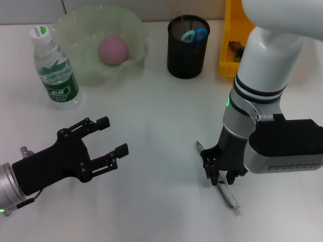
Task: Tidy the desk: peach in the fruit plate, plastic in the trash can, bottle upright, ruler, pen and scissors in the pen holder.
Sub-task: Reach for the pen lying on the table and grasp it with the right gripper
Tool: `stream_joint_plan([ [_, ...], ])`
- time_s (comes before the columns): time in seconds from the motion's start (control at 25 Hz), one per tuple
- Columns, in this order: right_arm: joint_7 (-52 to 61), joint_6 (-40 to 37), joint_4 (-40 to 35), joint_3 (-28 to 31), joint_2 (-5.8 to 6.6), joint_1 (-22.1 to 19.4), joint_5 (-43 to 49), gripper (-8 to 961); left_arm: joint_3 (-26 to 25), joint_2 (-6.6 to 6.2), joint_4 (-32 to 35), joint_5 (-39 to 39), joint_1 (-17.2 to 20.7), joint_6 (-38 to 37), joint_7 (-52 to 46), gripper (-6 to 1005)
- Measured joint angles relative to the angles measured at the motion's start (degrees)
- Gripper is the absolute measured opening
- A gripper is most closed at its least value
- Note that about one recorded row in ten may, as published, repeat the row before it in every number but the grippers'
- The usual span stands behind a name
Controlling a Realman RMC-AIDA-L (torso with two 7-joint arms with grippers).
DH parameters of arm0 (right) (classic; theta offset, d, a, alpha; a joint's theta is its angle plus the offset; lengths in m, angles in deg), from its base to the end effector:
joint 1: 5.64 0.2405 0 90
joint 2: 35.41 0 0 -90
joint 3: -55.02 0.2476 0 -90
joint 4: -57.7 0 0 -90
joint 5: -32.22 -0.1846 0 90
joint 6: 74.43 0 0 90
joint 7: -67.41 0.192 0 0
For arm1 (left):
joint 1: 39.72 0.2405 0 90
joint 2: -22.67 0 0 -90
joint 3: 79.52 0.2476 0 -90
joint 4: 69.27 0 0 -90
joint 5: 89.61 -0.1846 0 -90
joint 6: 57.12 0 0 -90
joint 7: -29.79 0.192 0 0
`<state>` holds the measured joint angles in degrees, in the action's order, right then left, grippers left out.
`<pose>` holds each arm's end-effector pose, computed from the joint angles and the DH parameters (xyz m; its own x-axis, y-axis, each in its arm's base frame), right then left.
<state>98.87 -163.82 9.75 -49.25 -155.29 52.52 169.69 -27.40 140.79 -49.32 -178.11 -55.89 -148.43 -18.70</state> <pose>0.1737 0.2996 -0.1159 0.0400 0.9846 -0.1701 0.7552 0.0817 0.6503 -0.2543 0.2508 -0.0530 0.6977 0.1677 0.6965 0.4557 -0.8540 -0.2509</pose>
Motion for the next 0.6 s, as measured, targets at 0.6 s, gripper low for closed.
stream_joint_plan([
  [0.6,0.00,0.28,0.05,-0.05,0.00,0.16,-0.21,280,0.09,-0.28,0.00,-4.14,-0.55,0.41,-1.38,802],
])
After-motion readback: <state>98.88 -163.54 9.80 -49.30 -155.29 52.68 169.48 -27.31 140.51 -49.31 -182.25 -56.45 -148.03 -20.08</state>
